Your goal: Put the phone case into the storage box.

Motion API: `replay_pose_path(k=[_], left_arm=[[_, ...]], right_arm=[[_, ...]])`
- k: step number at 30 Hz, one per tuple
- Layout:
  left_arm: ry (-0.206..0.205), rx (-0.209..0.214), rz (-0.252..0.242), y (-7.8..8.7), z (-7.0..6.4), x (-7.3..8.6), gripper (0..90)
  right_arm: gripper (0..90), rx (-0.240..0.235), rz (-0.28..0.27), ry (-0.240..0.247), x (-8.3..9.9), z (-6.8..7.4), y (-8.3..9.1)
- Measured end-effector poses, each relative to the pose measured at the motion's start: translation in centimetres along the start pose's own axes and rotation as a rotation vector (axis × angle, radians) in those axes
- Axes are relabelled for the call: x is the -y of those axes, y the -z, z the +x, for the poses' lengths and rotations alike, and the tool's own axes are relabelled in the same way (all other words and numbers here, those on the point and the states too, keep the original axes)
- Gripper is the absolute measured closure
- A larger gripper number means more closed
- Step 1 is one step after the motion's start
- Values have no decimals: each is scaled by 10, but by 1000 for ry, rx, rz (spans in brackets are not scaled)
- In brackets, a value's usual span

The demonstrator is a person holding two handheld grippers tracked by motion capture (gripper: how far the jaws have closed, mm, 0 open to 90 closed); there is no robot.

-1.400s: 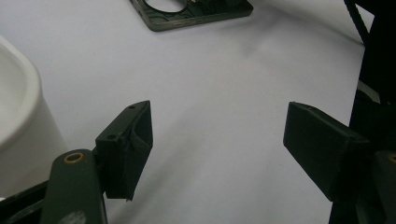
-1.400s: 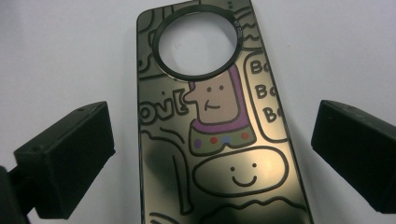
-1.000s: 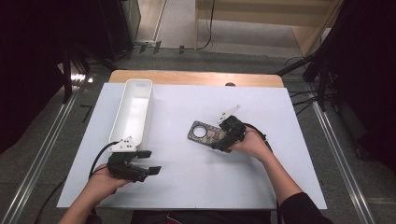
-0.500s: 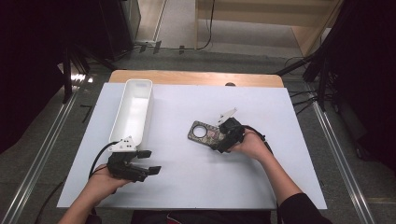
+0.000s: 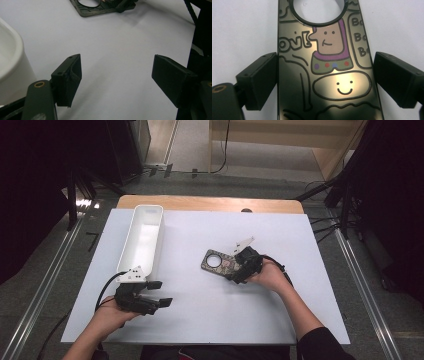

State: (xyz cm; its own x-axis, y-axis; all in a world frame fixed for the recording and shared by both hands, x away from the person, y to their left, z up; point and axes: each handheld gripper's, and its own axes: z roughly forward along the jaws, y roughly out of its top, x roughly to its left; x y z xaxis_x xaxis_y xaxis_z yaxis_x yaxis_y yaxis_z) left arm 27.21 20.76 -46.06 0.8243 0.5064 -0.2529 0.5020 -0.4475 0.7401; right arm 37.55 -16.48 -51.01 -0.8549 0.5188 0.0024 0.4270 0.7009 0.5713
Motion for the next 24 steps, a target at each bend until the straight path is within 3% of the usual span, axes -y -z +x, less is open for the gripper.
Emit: replay_pose_path(k=[24], left_arm=[[2,0,-2,1,0,0,238]], right_arm=[[102,-10,-18,12,2,0,1]])
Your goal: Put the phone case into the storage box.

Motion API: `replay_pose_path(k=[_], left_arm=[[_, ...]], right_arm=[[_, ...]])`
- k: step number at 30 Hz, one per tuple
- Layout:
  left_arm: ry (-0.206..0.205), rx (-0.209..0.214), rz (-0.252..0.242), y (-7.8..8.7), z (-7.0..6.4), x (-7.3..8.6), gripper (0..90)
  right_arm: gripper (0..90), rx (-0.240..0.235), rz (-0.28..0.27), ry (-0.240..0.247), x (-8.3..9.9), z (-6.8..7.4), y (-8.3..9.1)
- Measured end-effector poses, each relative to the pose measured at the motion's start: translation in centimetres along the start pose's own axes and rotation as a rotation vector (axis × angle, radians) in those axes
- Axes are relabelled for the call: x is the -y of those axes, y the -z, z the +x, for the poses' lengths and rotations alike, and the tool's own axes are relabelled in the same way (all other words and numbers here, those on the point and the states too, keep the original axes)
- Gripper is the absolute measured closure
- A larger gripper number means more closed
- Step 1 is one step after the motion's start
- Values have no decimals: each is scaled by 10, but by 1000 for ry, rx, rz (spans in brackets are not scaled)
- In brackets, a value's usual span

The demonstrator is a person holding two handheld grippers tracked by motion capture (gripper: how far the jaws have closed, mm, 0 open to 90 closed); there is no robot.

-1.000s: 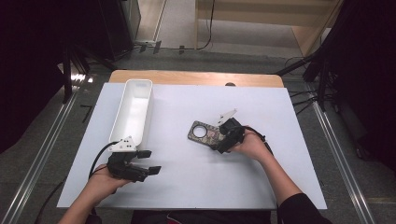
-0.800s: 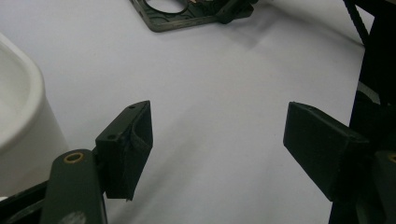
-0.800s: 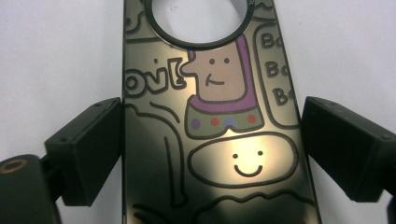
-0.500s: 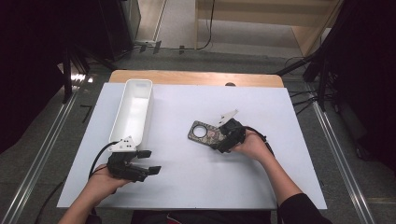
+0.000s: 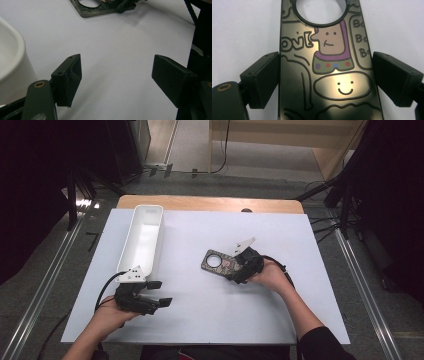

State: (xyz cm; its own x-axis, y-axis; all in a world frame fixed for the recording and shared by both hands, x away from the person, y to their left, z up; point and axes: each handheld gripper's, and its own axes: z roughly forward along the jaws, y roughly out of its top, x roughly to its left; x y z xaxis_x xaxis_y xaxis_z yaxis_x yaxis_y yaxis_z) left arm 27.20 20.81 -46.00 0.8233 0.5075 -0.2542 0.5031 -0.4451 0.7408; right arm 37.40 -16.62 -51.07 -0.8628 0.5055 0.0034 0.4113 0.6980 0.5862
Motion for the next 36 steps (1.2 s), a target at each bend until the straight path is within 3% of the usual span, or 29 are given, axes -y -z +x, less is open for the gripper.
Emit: replay_pose_path(k=[12,25,36], left_arm=[[-1,1,-2,0,0,0,238],[0,1,-1,1,0,0,238],[3,4,0,0,0,0,238]], right_arm=[[102,-1,-7,8,0,-1,0],[103,-17,-14,-16,-3,0,4],[103,-44,-58,-71,-7,-1,17]])
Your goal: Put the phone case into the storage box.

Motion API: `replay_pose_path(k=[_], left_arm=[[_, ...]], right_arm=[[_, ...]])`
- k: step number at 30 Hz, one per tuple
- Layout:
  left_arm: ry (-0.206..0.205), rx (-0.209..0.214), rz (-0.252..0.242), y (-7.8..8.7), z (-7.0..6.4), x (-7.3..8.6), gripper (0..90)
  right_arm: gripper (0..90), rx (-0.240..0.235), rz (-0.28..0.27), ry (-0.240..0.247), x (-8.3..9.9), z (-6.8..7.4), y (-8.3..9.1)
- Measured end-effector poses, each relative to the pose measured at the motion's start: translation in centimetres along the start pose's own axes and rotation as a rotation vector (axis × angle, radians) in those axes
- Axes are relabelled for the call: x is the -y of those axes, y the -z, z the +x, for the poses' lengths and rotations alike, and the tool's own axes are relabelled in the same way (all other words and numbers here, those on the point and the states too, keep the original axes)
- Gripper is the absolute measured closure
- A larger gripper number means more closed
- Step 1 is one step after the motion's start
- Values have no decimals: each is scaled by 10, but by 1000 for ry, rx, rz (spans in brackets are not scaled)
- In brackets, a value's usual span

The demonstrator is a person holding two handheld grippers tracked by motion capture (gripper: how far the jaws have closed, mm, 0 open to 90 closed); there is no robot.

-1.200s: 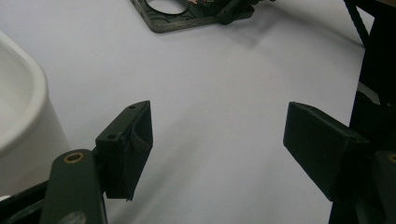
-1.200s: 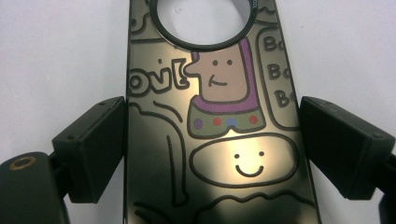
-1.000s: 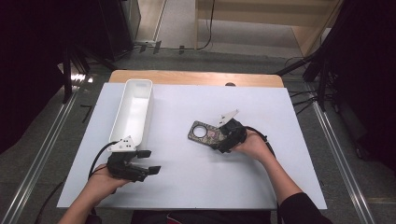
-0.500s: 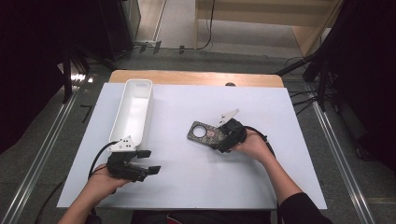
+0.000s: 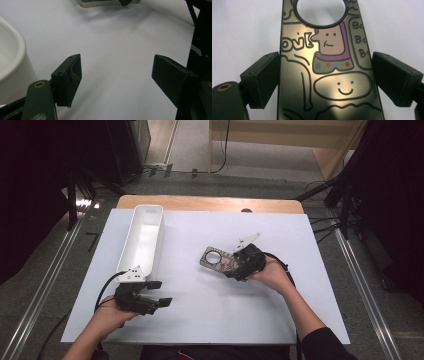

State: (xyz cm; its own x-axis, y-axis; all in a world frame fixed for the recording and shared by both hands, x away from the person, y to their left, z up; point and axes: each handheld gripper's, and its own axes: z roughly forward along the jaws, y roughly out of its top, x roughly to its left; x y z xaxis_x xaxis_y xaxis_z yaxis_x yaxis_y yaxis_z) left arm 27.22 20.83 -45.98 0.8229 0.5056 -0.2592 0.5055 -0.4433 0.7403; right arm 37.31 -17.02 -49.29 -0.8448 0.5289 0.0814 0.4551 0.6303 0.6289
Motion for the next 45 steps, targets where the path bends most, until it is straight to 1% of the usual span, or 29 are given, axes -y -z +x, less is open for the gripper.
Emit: replay_pose_path(k=[1,2,3,5,7,8,10,11,12,13,17,19,21,22,23,24,29,30,31,33,35,37,38,41,43,45], left_arm=[[0,0,0,0,0,0,238],[2,0,0,0,0,0,238],[1,0,-1,0,0,0,238],[3,2,-3,0,0,0,238],[3,2,-1,0,0,0,238],[5,4,-1,0,0,0,238],[5,5,-2,0,-1,-1,238],[5,6,-1,0,-1,-1,238],[10,4,-4,0,-1,-1,238],[13,5,-4,0,0,-1,238],[25,16,-4,1,0,-2,238],[29,23,-3,1,-1,-2,238],[32,27,0,1,-1,-3,238],[38,30,0,1,-1,-3,238],[42,33,1,1,-1,-3,238],[45,34,-1,1,-1,-4,238],[45,39,1,0,-1,-4,237],[43,39,2,0,-2,-5,237],[45,40,4,0,-2,-5,237],[48,32,-1,0,-2,-6,233],[55,35,-5,0,-2,-6,233],[55,41,-5,0,-2,-7,233],[55,43,-2,0,-3,-7,233],[61,47,-5,-1,-4,-8,233],[64,52,-5,-1,-5,-9,233],[65,44,-1,-3,-6,-10,233]], right_arm=[[103,-1,-2,-12,0,0,1],[103,-1,-2,-12,0,0,1],[103,-8,-5,-40,-1,0,3],[103,-16,-11,-59,-1,0,5],[103,-14,-12,-66,-2,-1,6],[103,-21,-19,-87,-2,-2,9],[103,-26,-23,-110,-2,-3,12],[103,-26,-23,-110,-2,-3,12],[103,-30,-35,-133,-2,-3,15],[103,-38,-35,-142,-2,-3,17],[103,-38,-45,-156,-1,-3,22],[103,-37,-51,-183,0,-3,27],[103,-39,-58,-187,1,-3,29],[103,-35,-59,-205,1,-2,33],[103,-35,-59,-205,1,-2,33],[103,-39,-65,-218,2,-1,37],[103,-37,-74,-230,3,1,45],[103,-39,-81,-243,4,4,50],[103,-39,-81,-243,4,4,50],[103,-36,-89,-245,6,7,55],[103,-30,-97,-243,7,8,57],[103,-39,-112,-242,9,11,59],[103,-35,-116,-255,10,13,61],[103,-40,-119,-266,12,15,63],[103,-41,-123,-283,14,19,64],[103,-42,-124,-290,15,20,65]])
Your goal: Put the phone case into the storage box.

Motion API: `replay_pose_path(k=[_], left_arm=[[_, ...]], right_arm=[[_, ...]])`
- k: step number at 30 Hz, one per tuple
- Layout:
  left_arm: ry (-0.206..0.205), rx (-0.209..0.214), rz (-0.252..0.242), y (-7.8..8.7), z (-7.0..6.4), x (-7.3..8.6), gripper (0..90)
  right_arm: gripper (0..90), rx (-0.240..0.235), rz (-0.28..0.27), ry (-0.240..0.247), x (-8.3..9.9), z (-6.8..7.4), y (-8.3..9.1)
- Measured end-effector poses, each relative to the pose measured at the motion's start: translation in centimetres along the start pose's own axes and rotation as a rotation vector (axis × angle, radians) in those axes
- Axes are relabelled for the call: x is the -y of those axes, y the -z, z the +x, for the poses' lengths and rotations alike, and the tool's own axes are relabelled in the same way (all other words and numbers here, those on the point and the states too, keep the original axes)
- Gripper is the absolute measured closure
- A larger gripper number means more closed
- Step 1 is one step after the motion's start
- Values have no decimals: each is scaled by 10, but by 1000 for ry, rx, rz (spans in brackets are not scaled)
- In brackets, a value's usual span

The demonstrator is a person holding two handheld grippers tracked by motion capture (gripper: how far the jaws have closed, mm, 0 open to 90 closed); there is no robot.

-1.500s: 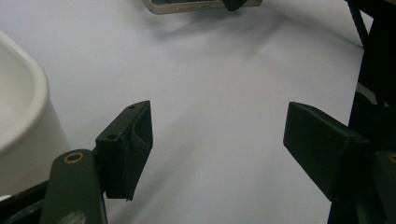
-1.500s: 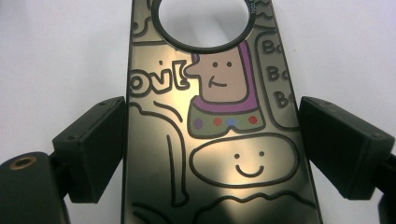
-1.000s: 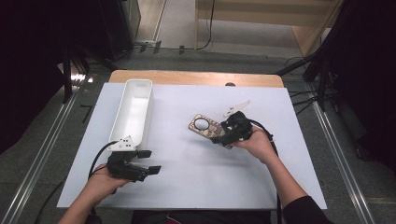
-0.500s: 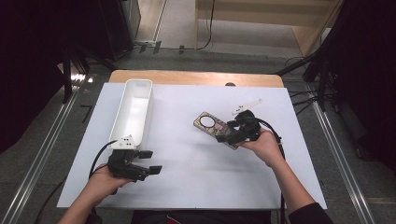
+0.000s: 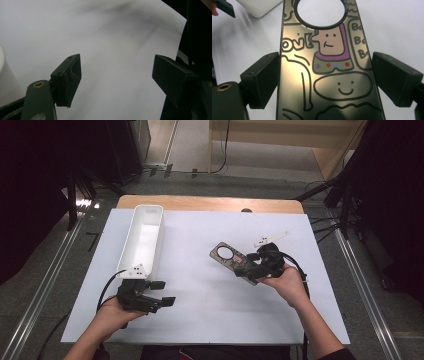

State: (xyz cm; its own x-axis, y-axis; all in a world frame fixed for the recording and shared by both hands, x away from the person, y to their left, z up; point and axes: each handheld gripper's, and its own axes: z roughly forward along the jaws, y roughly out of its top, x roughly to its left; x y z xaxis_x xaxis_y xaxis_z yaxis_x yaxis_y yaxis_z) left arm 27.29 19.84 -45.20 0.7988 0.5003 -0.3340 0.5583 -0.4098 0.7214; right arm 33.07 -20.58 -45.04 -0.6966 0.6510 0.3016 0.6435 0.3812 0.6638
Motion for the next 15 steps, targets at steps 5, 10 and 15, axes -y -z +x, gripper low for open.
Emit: replay_pose_path(k=[5,10,15], left_arm=[[18,23,9,-3,-3,-4,233],[38,33,9,-4,-5,-8,234],[46,34,3,-4,-6,-13,236]], right_arm=[[103,-7,-28,-28,8,5,1],[103,5,-34,-60,11,7,2],[103,9,-41,-79,15,11,5]])
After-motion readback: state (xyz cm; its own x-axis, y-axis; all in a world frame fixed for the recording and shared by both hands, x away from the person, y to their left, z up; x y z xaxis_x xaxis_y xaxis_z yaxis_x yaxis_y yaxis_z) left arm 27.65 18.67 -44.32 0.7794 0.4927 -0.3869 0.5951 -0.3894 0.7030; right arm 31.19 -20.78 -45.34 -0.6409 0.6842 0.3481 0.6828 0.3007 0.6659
